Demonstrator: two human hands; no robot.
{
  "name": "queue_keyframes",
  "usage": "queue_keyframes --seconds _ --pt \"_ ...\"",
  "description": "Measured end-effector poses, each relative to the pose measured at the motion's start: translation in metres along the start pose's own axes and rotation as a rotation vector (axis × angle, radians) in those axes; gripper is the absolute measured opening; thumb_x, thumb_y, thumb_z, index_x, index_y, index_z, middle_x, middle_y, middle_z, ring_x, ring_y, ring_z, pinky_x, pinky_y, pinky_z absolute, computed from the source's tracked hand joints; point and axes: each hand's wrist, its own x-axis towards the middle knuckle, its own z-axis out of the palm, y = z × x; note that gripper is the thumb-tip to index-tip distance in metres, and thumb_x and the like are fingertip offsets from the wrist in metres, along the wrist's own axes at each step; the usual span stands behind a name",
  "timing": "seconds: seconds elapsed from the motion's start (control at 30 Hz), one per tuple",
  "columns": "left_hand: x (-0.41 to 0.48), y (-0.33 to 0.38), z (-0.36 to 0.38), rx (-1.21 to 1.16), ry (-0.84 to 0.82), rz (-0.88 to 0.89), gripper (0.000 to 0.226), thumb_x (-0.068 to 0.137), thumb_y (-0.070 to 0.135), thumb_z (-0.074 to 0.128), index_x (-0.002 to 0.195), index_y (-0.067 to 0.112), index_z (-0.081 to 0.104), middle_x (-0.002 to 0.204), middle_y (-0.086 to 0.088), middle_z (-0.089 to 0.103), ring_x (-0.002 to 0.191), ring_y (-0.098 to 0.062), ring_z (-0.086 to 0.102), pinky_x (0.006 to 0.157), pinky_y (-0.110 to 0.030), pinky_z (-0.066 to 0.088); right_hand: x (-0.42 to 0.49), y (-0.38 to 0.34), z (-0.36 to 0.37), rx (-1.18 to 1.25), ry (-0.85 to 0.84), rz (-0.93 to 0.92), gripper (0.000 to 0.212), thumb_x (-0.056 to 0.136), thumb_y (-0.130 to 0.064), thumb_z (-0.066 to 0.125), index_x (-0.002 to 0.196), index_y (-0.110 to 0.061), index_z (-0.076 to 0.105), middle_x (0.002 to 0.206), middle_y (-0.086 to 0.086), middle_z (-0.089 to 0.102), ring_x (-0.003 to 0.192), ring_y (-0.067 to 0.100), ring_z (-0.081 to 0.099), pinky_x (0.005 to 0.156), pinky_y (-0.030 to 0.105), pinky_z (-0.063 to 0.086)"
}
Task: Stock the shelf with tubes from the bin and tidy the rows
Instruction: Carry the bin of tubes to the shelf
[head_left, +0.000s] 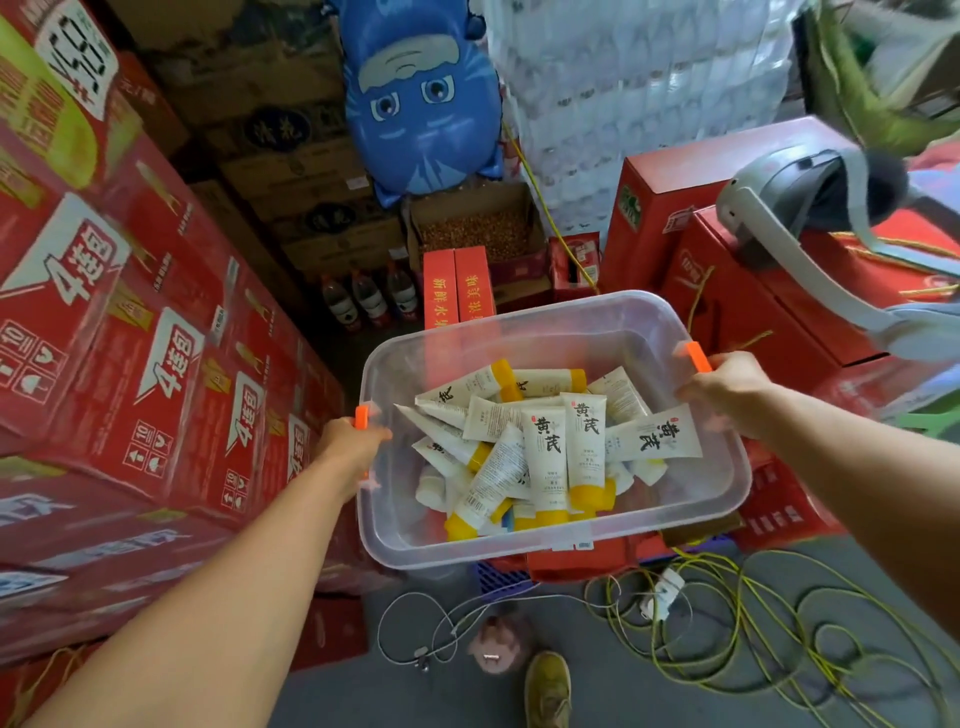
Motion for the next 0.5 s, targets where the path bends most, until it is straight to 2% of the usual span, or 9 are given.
queue_keyframes --seconds 0.07,0.13,0.23,0.4,0.5 --pt "-0.011 -0.001 0.000 0.031 -0.011 0.019 0.029 0.083 0.015 0.070 0.110 0.007 0.062 0.097 -0.015 0.061 0.088 -0.034 0.059 0.057 -0.039 0.055 -0.013 0.018 -0.005 -0.023 0.004 0.025 0.029 0.071 -0.010 0.076 0.095 0.000 0.063 0.089 0.020 0.066 0.073 0.033 0.065 0.062 0.035 0.053" --pt "-0.026 -0.003 0.001 0.072 -0.018 0.027 0.030 0.083 0.016 0.070 0.110 0.005 0.062 0.091 -0.013 0.058 0.084 -0.033 0.057 0.061 -0.042 0.057 -0.028 0.036 -0.012 -0.040 0.010 0.037 0.030 0.070 -0.010 0.078 0.092 0.003 0.063 0.083 0.018 0.064 0.066 0.030 0.061 0.054 0.030 0.047" --pt "-0.056 -0.012 0.005 0.127 -0.045 0.038 0.034 0.082 0.016 0.071 0.111 0.001 0.061 0.090 -0.013 0.057 0.084 -0.033 0.058 0.060 -0.042 0.057 -0.054 0.069 -0.028 -0.046 0.013 0.067 0.029 0.071 -0.008 0.079 0.091 0.003 0.062 0.074 0.015 0.058 0.057 0.026 0.055 0.045 0.027 0.040" --pt "-0.128 -0.030 0.026 0.169 -0.098 0.126 0.034 0.082 0.015 0.072 0.109 -0.002 0.061 0.092 -0.015 0.054 0.091 -0.037 0.060 0.043 -0.035 0.051 -0.104 0.144 -0.067 -0.013 0.047 0.089 0.038 0.067 -0.014 0.084 0.094 0.003 0.064 0.081 0.018 0.065 0.061 0.028 0.061 0.049 0.027 0.046" --pt "-0.177 -0.040 0.046 0.160 -0.154 0.196 0.025 0.082 0.016 0.072 0.099 0.000 0.062 0.090 -0.016 0.054 0.085 -0.032 0.058 0.042 -0.035 0.051 -0.142 0.204 -0.096 0.035 0.064 0.102 0.033 0.071 -0.013 0.082 0.094 0.004 0.064 0.080 0.017 0.065 0.058 0.025 0.060 0.044 0.024 0.044"
